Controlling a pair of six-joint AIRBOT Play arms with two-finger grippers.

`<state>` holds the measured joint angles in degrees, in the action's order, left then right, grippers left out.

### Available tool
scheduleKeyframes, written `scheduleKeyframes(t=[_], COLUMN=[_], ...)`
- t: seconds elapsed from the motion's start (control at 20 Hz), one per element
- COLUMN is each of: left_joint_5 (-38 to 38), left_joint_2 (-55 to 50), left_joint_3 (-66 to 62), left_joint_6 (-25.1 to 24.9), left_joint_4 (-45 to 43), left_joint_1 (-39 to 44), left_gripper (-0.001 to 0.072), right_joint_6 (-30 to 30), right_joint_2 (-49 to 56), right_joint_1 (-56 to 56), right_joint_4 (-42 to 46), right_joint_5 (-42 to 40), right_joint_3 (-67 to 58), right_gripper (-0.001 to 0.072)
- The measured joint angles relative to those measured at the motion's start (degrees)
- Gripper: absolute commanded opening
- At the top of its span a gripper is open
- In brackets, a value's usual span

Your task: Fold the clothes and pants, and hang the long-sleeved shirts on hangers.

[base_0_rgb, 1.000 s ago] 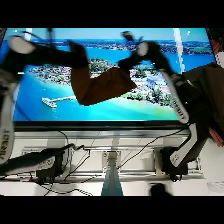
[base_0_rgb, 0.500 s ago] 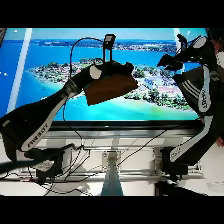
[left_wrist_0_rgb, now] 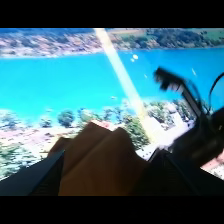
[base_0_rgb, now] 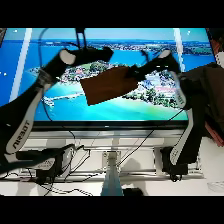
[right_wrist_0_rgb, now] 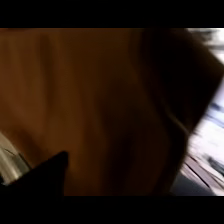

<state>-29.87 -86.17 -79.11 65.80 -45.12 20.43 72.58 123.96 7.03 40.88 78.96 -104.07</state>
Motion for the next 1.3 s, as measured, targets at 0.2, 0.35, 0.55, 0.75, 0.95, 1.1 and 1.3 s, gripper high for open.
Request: scheduleKeyframes(t=[0.2, 0.35, 0.55, 0.75, 0.95, 1.1, 1.3], left_joint_5=[-6.3, -12.1, -17.1, -18.9, -19.4, -19.4, -19.4], left_joint_2=[4.8, 9.7, 19.5, 30.9, 40.6, 46.1, 50.6], left_joint_3=[0.0, 0.0, 0.0, 0.0, 0.0, 0.0, 0.0], left_joint_6=[-1.4, -3.5, -5.4, -6.0, -6.2, -6.2, -6.3], left_joint_4=[0.0, 0.0, -5.5, -15.4, -19.7, -20.9, -21.7], left_joint_1=[-6.2, -10.4, -16.1, -21.2, -24.1, -24.8, -25.1], left_gripper=[0.0553, 0.054, 0.054, 0.054, 0.054, 0.054, 0.054], right_joint_6=[-1.0, 0.5, 4.8, 9.4, 16.1, 19.8, 22.4], right_joint_2=[0.4, -2.4, -11.8, -23.7, -35.2, -41.8, -46.8], right_joint_1=[7.9, 9.5, 6.2, -4.0, -19.2, -31.1, -46.8], right_joint_4=[2.1, 9.0, 23.8, 36.9, 43.3, 46.3, 50.4], right_joint_5=[-4.4, -5.4, -4.3, 0.5, 3.4, 6.4, 14.2], right_joint_3=[-2.1, -4.3, -5.5, -5.8, -5.9, -5.9, -5.8], right_gripper=[0.0017, 0.0017, 0.0017, 0.0017, 0.0017, 0.0017, 0.0017])
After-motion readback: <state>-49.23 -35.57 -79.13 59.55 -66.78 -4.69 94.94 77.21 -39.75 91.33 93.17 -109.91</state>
